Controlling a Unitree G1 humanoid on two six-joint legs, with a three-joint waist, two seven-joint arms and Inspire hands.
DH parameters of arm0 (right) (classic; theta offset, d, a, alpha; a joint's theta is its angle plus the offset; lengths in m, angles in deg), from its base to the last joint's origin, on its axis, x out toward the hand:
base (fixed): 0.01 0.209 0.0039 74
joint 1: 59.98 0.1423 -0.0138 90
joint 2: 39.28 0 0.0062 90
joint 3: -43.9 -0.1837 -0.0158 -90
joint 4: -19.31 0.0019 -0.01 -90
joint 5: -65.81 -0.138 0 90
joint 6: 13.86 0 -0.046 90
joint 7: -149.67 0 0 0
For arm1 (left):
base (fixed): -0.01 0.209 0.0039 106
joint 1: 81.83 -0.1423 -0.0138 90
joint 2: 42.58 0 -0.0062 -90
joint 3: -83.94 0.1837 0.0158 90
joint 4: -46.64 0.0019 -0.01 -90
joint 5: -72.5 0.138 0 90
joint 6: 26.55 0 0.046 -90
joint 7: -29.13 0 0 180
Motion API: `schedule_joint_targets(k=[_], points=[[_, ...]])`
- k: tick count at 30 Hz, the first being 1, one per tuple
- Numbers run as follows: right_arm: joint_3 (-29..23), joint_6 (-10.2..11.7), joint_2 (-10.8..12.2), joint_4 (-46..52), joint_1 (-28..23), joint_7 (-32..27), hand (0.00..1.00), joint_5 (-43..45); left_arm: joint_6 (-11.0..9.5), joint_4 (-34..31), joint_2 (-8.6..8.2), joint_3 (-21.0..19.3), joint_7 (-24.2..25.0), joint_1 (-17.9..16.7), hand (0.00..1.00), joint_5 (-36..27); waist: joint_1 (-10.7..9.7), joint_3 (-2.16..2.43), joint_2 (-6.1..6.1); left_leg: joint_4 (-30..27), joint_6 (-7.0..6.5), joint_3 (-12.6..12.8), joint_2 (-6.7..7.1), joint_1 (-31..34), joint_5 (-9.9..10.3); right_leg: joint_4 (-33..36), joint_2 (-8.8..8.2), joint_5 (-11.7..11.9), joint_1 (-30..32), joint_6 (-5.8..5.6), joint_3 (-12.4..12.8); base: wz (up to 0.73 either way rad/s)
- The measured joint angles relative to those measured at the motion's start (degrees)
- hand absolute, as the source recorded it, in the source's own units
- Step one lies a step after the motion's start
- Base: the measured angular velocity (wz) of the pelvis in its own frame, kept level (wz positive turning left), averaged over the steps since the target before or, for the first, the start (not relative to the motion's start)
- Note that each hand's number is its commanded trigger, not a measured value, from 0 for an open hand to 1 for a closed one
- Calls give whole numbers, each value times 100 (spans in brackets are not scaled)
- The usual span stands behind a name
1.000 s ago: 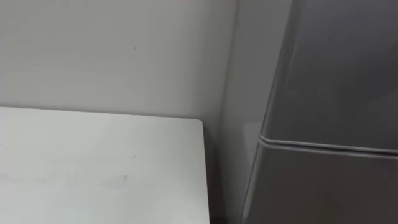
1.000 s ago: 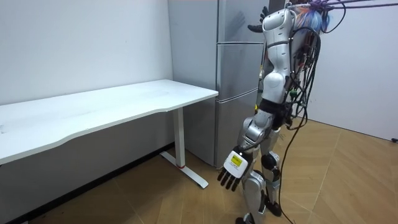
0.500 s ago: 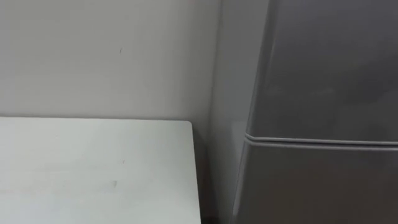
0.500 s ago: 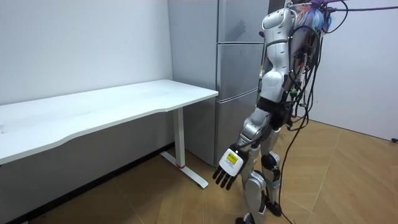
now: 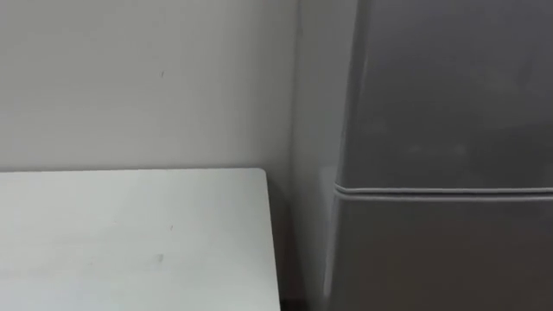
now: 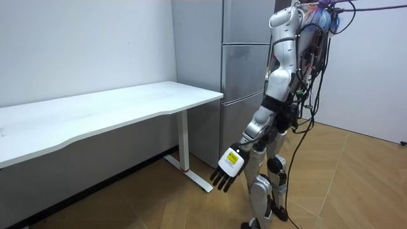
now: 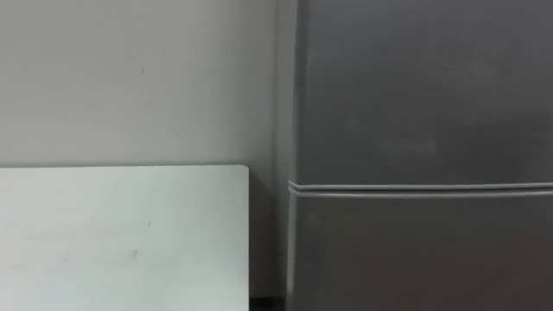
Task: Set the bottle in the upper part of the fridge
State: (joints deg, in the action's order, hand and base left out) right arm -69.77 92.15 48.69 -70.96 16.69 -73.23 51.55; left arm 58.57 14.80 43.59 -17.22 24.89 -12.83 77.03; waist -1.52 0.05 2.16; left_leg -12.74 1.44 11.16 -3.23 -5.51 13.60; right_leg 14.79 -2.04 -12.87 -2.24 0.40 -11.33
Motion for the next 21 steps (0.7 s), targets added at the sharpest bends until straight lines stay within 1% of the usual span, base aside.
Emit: schedule_joint_targets(k=[2, 6, 8, 11, 12, 14, 17, 18, 19, 21], points=[[3, 4, 8, -210, -143, 2, 0, -276, -1, -109, -18, 3, -20, -28, 0, 1, 29, 15, -6, -2, 0, 34, -3, -11, 0, 4, 3, 1, 0, 1, 5, -7], [106, 4, 28, -914, -211, -4, 0, -625, -10, -55, -47, 18, -55, -29, 0, -28, 25, 17, 5, -2, 0, 51, -2, -18, 0, 1, 4, 2, 1, 2, 32, -3], [237, -49, 123, -1303, -245, 4, 0, -907, -4, -24, -79, 19, -70, -40, 0, -27, 26, 18, 3, 4, 0, 50, 0, -22, 0, 1, 3, 2, 7, 2, 35, 0], [244, -78, 313, -1681, -244, 64, 0, -1160, -2, -25, -140, 15, -94, -67, 0, -47, 24, 12, -16, 8, -1, 36, 0, -31, 0, -5, 4, 2, -12, 2, 30, 1], [253, -78, 327, -1796, -246, 68, 0, -1177, -2, -25, -158, 16, -116, -74, 0, -46, 24, 12, -16, 8, -1, 29, 1, -34, 0, -9, 2, 2, -19, 2, 23, 5], [283, -126, 365, -2253, -267, 247, 0, -1299, 26, -28, -227, 16, -156, -147, 0, -42, 15, -1, -25, 23, 0, 19, 3, -89, 0, -22, -2, -6, -77, -5, 17, 2], [361, -235, 452, -2497, -322, 452, 0, -1547, 118, -37, -263, 17, -155, -211, 0, -47, 14, -5, -41, 26, 0, 22, 2, -105, 0, -7, -6, -31, -82, -7, 20, 0], [400, -235, 456, -2580, -322, 489, 0, -1566, 130, -40, -266, 18, -155, -219, 0, -47, 13, -3, -45, 27, 0, 22, 2, -109, 0, -7, -7, -31, -85, -7, 25, 0], [484, -232, 463, -2819, -312, 567, 0, -1569, 137, -40, -265, 30, -154, -221, 0, -52, -6, -10, -68, 25, 0, 21, 2, -117, 0, -16, -9, -31, -99, -6, 26, 3], [600, -243, 485, -3287, -271, 722, 0, -1574, 136, -27, -267, 47, -154, -224, 0, -62, -1, -15, -76, 24, 0, 15, 4, -135, 0, -24, -11, -30, -128, -6, 18, 2]])
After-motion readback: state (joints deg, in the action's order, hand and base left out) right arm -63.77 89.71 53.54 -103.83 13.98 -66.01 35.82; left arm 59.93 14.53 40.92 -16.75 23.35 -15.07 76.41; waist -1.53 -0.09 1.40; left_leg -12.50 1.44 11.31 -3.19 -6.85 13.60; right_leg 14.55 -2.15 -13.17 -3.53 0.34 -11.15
